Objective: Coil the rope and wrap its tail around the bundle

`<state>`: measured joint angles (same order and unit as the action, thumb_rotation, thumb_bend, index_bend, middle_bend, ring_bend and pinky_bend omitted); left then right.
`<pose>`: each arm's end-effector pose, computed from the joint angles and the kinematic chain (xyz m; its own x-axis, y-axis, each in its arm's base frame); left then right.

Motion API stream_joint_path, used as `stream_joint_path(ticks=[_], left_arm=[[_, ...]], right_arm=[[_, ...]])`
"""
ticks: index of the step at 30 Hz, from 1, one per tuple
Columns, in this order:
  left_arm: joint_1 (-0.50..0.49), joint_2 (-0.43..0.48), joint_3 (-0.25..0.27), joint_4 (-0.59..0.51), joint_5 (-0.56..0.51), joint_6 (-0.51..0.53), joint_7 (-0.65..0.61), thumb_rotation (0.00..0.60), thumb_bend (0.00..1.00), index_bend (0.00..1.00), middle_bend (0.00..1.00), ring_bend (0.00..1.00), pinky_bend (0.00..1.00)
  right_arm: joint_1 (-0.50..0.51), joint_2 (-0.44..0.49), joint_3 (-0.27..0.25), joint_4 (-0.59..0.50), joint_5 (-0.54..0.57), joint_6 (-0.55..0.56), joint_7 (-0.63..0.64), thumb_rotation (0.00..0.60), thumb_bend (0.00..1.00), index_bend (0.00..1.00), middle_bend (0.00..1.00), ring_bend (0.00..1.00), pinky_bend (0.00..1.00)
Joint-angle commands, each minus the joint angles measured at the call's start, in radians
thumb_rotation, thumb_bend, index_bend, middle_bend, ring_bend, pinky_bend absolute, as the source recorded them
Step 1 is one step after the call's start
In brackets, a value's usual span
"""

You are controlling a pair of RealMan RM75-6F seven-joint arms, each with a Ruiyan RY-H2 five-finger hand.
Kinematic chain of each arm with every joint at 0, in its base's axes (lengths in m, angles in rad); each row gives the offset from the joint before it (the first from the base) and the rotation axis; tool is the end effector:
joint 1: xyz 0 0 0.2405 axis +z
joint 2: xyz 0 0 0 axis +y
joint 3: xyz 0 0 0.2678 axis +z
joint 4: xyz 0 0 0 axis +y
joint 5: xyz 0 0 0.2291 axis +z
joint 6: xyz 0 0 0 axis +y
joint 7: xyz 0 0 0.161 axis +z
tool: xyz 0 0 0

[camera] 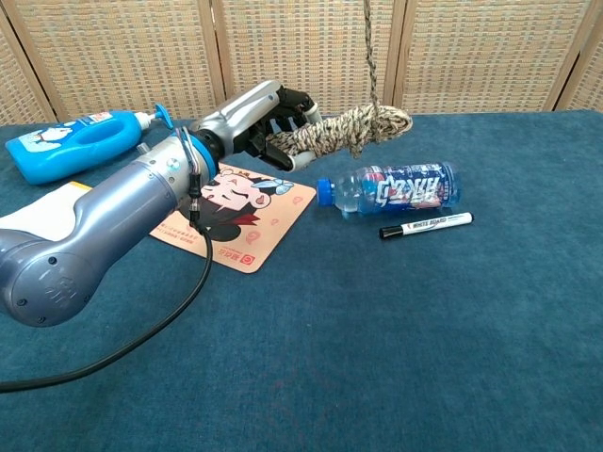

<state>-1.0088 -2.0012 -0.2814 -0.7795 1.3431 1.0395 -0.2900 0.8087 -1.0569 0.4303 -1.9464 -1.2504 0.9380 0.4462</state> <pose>-0.0578 0.4378 -0.1097 0.0749 0.1709 0.9824 0.8697 -0.4931 0.0195 -0.0160 -0.3703 0.1265 -0.1844 -0.4000 0.8978 -0.7818 -0.4938 -0.3806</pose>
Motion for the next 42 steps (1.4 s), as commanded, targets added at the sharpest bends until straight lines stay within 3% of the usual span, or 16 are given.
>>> stream_joint_path(ticks=[1,16,28,42], left_arm=[[0.001,-0.003,0.005,-0.002,0.008,0.001,0.005,0.6,0.82,0.63,0.52,0.45,0.53],[0.049,0.057,0.088,-0.075,0.112,0.056,-0.09,0.6,0.82,0.63,0.52,0.45,0.53],[0.078,0.13,0.158,-0.166,0.215,0.12,-0.229,0.6,0.82,0.63,0.52,0.45,0.53],[0.093,0.177,0.154,-0.24,0.215,0.118,-0.357,0.6,0.82,0.63,0.52,0.45,0.53]], right_arm=[[0.048,-0.01,0.044,-0.026,0.08,-0.023,-0.049,0.6,0.52,0.72,0.14,0.0,0.0],[0.125,-0.081,0.074,0.106,0.307,-0.027,-0.153,0.6,0.52,0.72,0.14,0.0,0.0],[0.142,-0.122,0.057,0.236,0.452,-0.1,-0.156,0.6,0.52,0.72,0.14,0.0,0.0],[0.14,-0.161,0.035,0.351,0.602,-0.216,-0.122,0.6,0.52,0.72,0.14,0.0,0.0]])
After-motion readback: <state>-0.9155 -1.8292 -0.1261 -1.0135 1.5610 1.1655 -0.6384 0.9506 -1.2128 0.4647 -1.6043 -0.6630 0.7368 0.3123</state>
